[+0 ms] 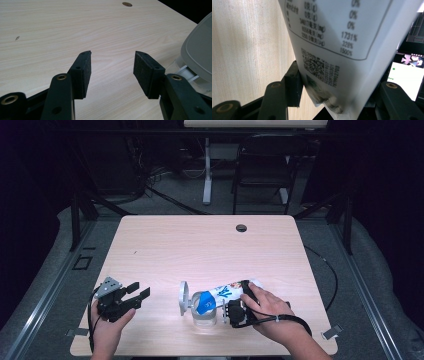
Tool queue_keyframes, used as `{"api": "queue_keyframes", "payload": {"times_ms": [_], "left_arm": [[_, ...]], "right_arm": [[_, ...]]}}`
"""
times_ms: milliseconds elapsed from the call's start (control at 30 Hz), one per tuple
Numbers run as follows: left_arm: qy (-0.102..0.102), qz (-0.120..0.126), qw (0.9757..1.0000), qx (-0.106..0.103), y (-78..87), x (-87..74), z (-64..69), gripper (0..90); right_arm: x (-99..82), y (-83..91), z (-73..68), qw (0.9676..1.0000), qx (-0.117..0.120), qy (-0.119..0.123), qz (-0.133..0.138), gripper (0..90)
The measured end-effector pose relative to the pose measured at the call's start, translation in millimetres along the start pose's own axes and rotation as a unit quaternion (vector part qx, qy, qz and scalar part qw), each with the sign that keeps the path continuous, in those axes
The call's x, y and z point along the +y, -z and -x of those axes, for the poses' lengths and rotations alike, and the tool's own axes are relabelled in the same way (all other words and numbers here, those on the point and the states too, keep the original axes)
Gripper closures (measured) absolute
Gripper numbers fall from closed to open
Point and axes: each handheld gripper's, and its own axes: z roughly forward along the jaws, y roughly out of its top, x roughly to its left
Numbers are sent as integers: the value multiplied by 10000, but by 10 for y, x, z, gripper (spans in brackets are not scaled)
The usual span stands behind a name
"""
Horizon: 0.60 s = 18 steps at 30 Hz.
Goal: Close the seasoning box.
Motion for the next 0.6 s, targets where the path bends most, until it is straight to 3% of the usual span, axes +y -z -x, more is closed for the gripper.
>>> {"api": "queue_keyframes", "payload": {"times_ms": [600], "left_arm": [[11, 18, 10000, 4, 2, 2, 1, 489]], "right_arm": [[23, 17, 4, 9999, -66, 117, -88, 469]]}}
